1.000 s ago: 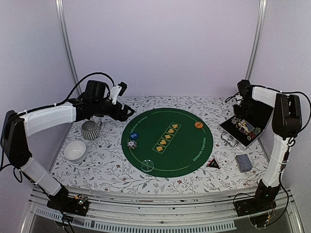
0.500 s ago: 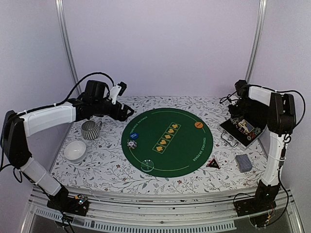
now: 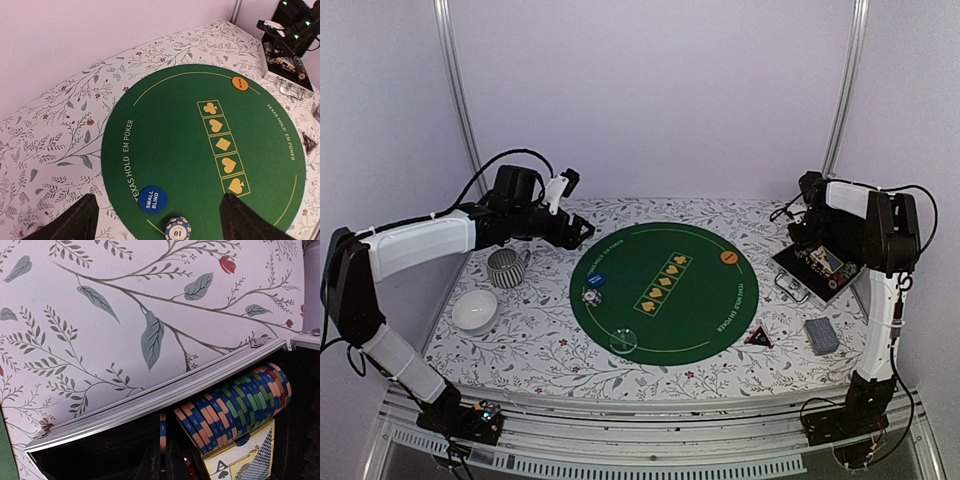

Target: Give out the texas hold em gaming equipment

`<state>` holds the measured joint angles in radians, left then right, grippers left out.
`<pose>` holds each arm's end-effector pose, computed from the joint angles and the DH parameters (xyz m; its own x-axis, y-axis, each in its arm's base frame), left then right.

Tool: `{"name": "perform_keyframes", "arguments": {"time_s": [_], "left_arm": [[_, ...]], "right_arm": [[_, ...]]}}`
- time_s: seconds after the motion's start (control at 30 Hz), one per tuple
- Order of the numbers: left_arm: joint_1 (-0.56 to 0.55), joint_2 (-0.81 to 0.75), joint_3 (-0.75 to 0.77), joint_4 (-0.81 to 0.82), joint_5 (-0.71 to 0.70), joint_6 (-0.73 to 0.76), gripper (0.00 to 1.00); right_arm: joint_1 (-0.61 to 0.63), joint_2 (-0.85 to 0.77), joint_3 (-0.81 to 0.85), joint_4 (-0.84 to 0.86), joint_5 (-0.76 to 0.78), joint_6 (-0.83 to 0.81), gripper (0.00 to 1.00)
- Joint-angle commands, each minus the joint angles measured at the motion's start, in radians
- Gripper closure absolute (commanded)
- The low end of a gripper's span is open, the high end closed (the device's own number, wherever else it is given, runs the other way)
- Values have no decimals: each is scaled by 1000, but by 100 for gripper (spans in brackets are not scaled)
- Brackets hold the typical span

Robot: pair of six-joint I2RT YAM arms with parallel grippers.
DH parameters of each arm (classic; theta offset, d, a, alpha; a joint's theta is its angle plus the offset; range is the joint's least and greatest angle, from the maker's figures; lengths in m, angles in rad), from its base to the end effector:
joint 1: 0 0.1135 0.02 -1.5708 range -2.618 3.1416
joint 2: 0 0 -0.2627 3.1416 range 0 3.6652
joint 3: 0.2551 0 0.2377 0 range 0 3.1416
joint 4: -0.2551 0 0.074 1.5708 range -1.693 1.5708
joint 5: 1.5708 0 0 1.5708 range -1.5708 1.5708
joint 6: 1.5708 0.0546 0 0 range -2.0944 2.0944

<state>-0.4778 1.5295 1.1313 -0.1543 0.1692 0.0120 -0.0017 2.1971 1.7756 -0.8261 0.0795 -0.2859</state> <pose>0.3094 -0.1706 0.2750 -0.4590 0.2510 -0.8522 0.5861 0.8065 -0.0782 0.4492 -0.0051 0.1652 -0.9173 -0.2796 -0.2835 -0.2416 0.9568 -0.1618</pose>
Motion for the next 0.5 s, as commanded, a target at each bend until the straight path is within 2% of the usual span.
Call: {"name": "perform_keyframes", "arguments": {"time_s": [0.0, 0.13, 0.27, 0.4, 0.47], "left_arm": [[13, -32, -9, 17, 13, 9, 14], [14, -30, -8, 17, 18, 8, 14], [15, -29, -8, 17, 22, 6, 14], [14, -29, -9, 17, 26, 6, 14], [16, -28, -8, 17, 30, 6, 14]], "right_arm": [[-7, 21, 22, 29, 73, -25, 97], [-6, 10, 19, 42, 83, -25, 92], [-4, 2, 18, 56, 112, -22, 82], [-2, -9, 19, 57, 156, -15, 82], [2, -15, 16, 55, 180, -9, 76]]}}
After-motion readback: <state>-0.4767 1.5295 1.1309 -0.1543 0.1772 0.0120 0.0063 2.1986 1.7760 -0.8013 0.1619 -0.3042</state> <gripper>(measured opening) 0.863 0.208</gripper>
